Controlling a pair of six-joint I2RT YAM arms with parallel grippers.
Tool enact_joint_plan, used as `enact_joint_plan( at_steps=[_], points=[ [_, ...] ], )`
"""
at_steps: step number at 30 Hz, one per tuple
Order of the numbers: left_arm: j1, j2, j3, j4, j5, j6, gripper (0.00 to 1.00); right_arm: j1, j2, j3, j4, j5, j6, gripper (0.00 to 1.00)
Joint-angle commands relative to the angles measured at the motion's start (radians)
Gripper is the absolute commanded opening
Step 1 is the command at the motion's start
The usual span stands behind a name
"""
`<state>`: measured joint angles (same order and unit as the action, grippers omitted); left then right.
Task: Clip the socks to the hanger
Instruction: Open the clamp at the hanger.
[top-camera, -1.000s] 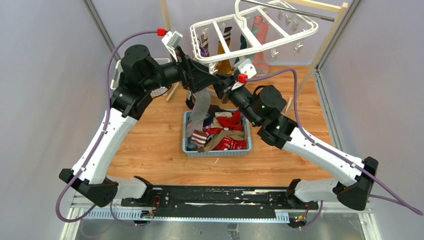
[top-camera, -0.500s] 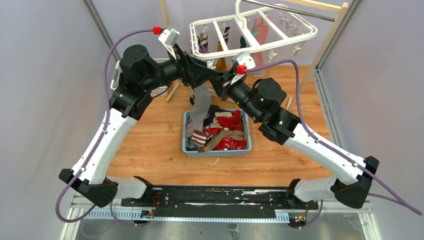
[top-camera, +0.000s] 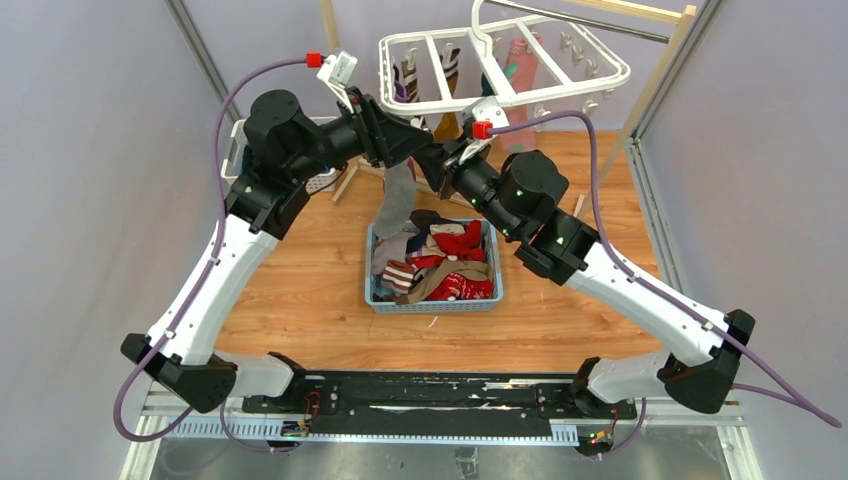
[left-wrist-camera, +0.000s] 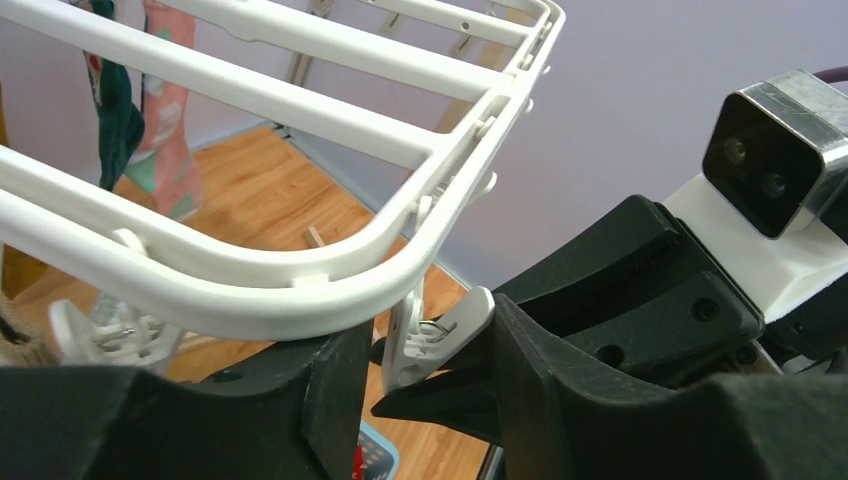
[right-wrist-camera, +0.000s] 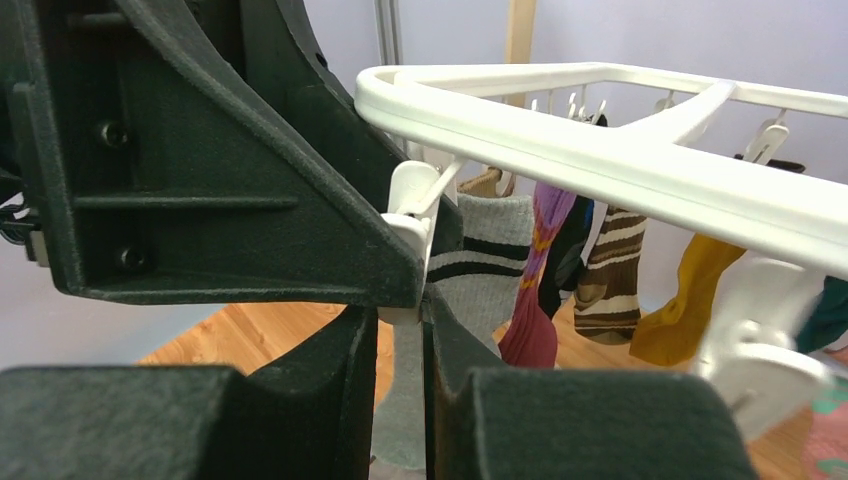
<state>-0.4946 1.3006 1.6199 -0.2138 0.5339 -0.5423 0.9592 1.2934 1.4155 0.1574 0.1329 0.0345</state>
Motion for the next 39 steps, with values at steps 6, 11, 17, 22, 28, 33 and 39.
enact_joint_plan(
  at_steps=[6, 11, 17, 22, 28, 33, 39],
  points=[
    [-0.005, -0.005, -0.045, 0.115, -0.097, -0.038, 0.21, 0.003, -0.022, -0.074, 0.044, -0.058, 0.060, 0.25],
    [-0.005, -0.014, -0.056, 0.098, -0.117, -0.037, 0.18, 0.003, -0.075, -0.191, 0.169, -0.022, 0.077, 0.42],
    [-0.005, -0.024, -0.064, 0.075, -0.151, -0.055, 0.05, 0.001, -0.151, -0.370, 0.372, 0.077, 0.108, 0.52],
    [-0.005, -0.021, -0.062, 0.033, -0.201, -0.082, 0.00, 0.003, -0.136, -0.417, 0.538, 0.088, 0.102, 0.52],
    [-0.005, -0.021, -0.058, 0.019, -0.217, -0.096, 0.00, 0.003, -0.056, -0.357, 0.603, 0.094, 0.080, 0.52],
    [-0.005, -0.027, -0.057, 0.014, -0.219, -0.097, 0.00, 0.003, 0.001, -0.299, 0.604, 0.081, 0.066, 0.52],
    [-0.005, -0.023, -0.056, 0.008, -0.227, -0.100, 0.00, 0.004, 0.042, -0.259, 0.625, 0.084, 0.054, 0.51]
  ],
)
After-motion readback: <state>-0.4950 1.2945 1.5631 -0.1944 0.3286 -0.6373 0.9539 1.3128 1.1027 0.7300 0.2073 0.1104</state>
